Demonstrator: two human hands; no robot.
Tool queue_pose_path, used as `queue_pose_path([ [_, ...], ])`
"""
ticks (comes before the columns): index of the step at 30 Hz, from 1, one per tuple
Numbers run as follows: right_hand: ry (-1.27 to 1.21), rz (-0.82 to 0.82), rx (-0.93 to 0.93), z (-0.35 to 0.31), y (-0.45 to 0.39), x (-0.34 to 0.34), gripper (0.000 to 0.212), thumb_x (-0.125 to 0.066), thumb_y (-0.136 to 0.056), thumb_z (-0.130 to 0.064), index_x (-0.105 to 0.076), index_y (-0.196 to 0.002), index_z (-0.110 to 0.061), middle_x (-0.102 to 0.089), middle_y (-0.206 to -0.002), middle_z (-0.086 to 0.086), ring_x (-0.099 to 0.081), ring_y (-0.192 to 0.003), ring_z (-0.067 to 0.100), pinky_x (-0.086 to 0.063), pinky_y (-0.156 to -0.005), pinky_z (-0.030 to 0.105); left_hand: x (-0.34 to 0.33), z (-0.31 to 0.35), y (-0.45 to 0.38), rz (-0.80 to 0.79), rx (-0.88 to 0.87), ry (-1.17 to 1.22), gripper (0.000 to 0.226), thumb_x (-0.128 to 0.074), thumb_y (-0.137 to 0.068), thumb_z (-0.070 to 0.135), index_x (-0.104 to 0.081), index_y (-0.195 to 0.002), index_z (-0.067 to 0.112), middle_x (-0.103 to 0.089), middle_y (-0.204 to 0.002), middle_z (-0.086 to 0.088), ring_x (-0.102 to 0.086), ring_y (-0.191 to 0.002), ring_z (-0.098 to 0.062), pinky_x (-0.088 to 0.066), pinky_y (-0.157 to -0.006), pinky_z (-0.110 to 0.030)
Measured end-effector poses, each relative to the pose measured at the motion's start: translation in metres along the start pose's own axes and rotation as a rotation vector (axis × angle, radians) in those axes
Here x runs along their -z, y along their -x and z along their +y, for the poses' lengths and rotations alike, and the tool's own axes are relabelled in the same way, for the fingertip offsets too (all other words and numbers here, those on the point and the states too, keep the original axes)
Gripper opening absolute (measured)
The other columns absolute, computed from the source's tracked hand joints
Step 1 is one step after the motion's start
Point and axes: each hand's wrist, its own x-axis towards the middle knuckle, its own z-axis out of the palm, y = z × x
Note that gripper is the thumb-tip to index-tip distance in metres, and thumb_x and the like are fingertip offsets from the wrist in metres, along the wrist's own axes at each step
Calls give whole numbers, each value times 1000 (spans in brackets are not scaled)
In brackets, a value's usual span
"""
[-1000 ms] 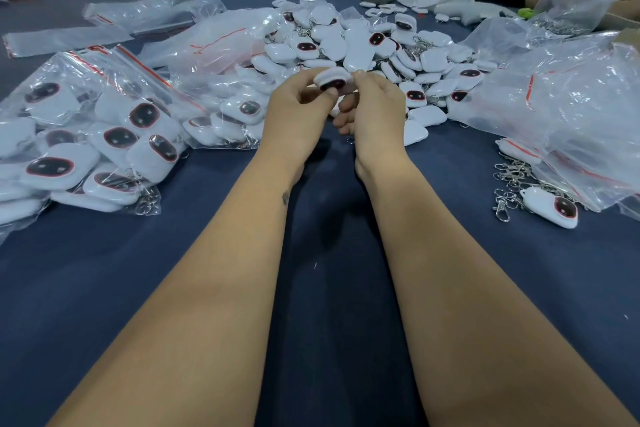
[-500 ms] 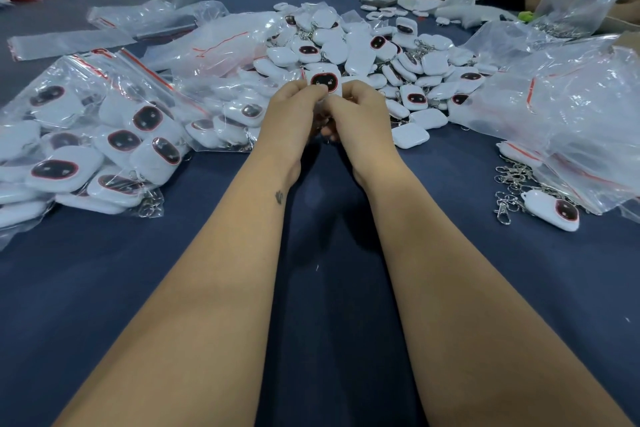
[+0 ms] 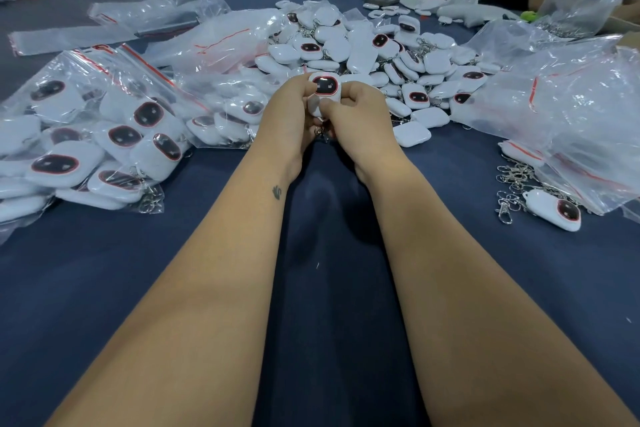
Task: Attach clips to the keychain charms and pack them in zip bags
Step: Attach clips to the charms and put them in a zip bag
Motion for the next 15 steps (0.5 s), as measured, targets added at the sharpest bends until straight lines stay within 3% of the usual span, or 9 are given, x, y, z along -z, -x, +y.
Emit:
queue_pose_path([
  [3,-6,-7,13,-1,3,2,22,-61,-81,-4,-58,-66,-20,-55,-52,-9,-48,-51,11,-42,-52,24,-1,-1,-1,29,-7,-53,17,-41,-88,1,-56,-95,6,-57,-66,-7,-49,-49,-15,-41,-47,-22],
  [5,-23,3,0,-3,4,2,26,-57,-84,-6,-52,-62,-19,-55,-56,-5,-48,-49,13,-39,-45,19,-1,-2,-2,37,-37,-85,17,-41,-88,-5,-53,-95,4,-54,-60,-7,-46,-46,-17,-39,-45,-23],
  [8,-115,21,-57,-6,3,2,22,-52,-89,-11,-50,-68,-17,-57,-63,3,-49,-46,18,-37,-46,24,-1,-4,-2,5,-59,-68,21,-37,-88,-8,-53,-91,6,-50,-60,-7,-39,-48,-20,-36,-45,-25],
  [12,-137,28,-55,-6,4,1,19,-53,-92,-17,-56,-73,-20,-62,-72,6,-52,-48,19,-39,-48,25,2,-4,-4,-52,-64,-63,30,-38,-89,-1,-60,-108,4,-53,-72,-10,-43,-57,-20,-34,-49,-27],
  [15,-115,13,-38,-6,5,2,18,-52,-94,-16,-60,-78,-21,-64,-80,6,-52,-49,17,-41,-49,24,3,-3,-3,-90,-53,-35,25,-38,-88,5,-61,-95,8,-51,-75,-11,-40,-57,-20,-35,-49,-25],
])
